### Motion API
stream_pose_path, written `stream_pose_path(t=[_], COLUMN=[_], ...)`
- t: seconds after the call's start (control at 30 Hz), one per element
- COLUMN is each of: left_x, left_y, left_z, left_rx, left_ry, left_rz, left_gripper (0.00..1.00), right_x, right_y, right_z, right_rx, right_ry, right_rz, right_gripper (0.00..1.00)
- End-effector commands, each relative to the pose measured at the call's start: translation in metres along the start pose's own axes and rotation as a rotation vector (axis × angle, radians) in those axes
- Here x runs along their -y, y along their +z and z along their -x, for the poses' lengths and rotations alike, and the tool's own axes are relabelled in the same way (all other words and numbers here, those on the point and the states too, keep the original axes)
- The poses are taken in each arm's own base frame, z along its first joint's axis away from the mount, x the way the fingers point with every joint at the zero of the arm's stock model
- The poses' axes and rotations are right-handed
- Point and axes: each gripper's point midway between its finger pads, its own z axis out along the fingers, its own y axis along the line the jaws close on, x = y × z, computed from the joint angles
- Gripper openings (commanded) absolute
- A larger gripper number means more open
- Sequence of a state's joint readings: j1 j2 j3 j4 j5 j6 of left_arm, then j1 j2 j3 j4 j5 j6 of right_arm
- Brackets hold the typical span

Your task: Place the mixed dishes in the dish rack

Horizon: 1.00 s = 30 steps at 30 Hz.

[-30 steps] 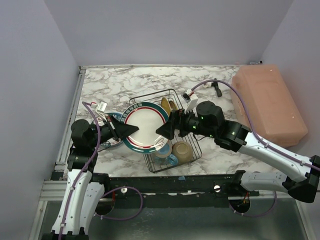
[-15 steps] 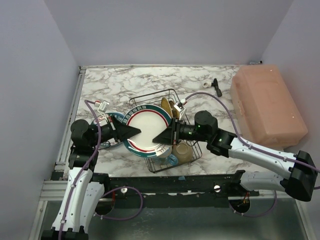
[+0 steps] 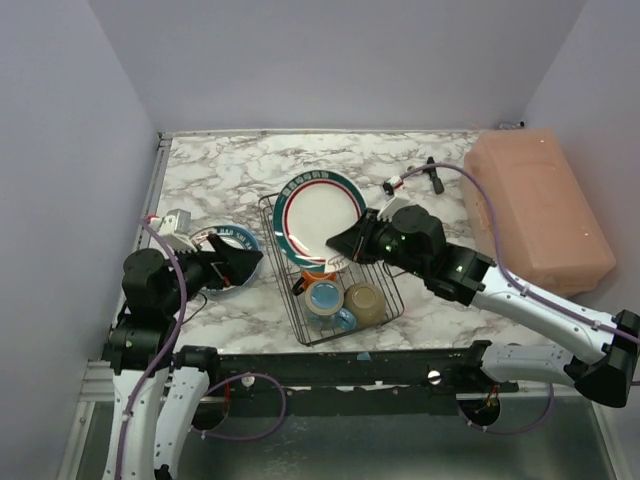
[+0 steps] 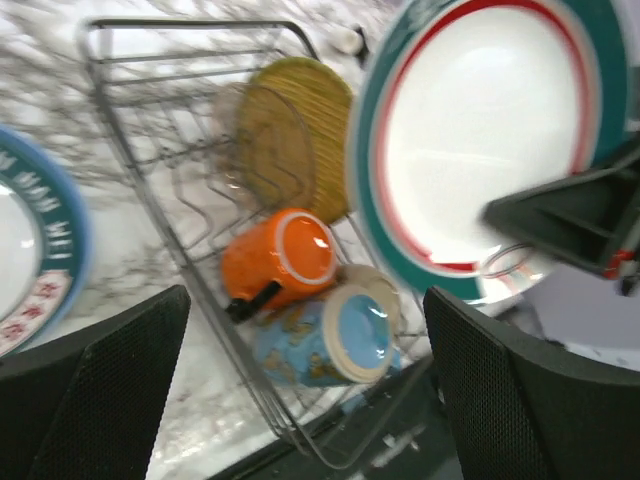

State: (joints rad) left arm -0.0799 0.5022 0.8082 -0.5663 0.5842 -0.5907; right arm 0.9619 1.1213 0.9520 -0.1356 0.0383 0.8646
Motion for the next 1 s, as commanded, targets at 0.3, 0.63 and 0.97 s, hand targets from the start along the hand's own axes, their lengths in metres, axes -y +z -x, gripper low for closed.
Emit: stream_pose_path(t=[0.3, 0.63, 0.97], left_x=[-0.076, -0.069, -0.066], left_y=[-0.045, -0.049, -0.048], left_z=[0.012, 0.016, 0.016], left_rx=[0.264, 0.319, 0.32], left_ry=[0.148, 0.18, 0.186], left_rz=[0.424, 0.383, 0.364], left_gripper=[0.95, 0.95, 0.95], right_x=[0.035, 0.06, 0.093], right_y=[0.02, 0.072, 0.081], right_z=[0.085, 0.069, 0.049], right_rx=[0.204, 0.168, 0.167], right_ry=[-0.368, -0.539, -0.663], right_rz=[-0.593, -0.82, -1.073], right_gripper=[0.01, 0.0, 0.01])
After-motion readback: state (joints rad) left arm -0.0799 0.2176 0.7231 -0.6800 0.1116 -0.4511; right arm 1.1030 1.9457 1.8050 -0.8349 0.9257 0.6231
